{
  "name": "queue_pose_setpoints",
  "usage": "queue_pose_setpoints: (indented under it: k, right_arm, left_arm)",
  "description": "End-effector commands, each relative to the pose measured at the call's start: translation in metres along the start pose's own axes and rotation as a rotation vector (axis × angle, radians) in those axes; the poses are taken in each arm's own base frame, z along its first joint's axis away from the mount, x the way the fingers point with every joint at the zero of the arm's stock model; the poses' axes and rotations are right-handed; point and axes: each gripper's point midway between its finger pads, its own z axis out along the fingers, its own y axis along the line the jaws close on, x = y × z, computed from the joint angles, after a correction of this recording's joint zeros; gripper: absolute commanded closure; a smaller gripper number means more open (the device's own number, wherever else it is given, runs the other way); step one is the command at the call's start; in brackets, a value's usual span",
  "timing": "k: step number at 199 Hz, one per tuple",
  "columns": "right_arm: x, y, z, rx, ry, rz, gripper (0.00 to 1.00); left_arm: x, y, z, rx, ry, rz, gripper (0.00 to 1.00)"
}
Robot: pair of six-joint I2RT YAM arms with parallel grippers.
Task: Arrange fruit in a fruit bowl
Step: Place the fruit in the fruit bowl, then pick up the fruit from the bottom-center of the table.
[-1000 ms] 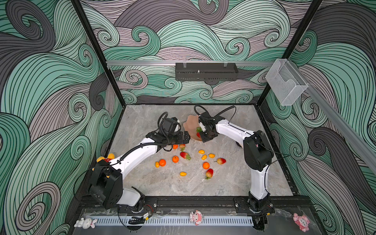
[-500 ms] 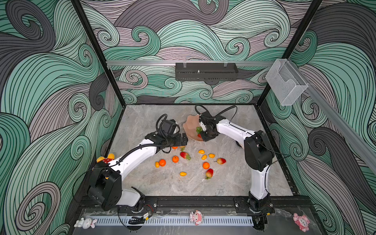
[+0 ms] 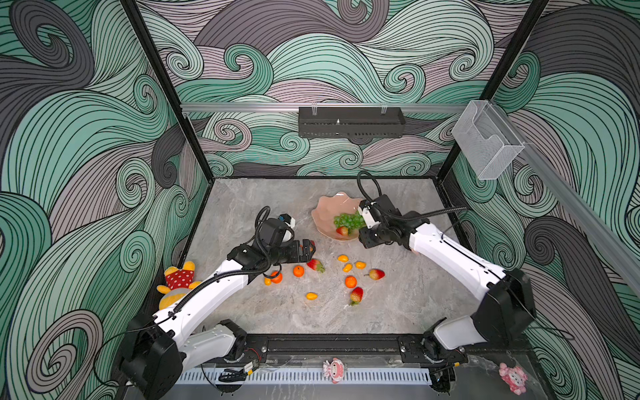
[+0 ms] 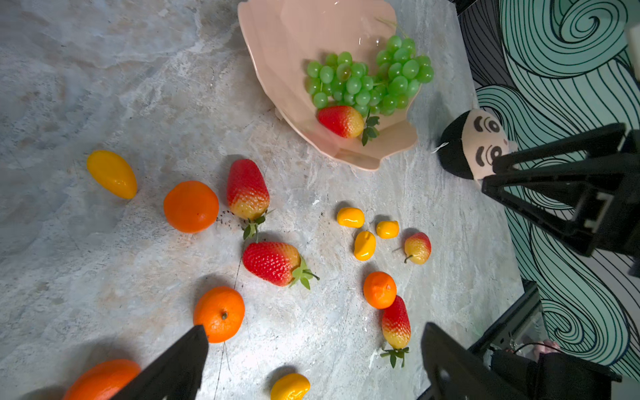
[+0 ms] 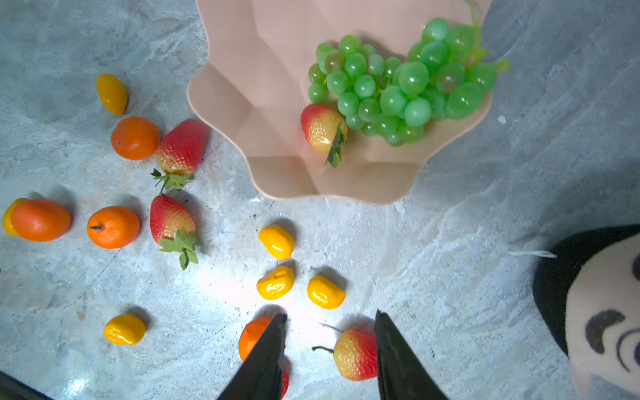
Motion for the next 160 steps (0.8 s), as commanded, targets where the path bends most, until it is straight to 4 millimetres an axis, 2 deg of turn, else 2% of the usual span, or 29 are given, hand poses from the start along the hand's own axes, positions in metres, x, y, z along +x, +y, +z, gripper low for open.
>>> queue_pose_setpoints:
  k: [1,38,106,131,160]
  right_arm:
    - [0.015,-0.001,-0.009,-0.019,-0.013,0.056,0.58]
    - [0.048,0.005,-0.021,-0.089,-0.004,0.114,0.58]
    - [0.124,0.017,-0.021,-0.132,0.164,0.135,0.59]
    - [0.141,0.025,-0.020,-0.078,0.169,0.151,0.59]
    - [0.155,0.034,-0.013,-0.018,0.155,0.267,0.60]
  left_arm:
    - [0.010,-0.012,-0.006,0.053,0.023,0.007,0.01]
    - [0.026,-0.027,-0.006,0.108,0.051,0.031,0.02]
    - [0.062,-0.043,0.007,0.159,0.111,0.038,0.03]
    - [0.074,-0.050,0.011,0.174,0.124,0.069,0.03]
    - [0.087,-0.050,0.021,0.165,0.154,0.076,0.04]
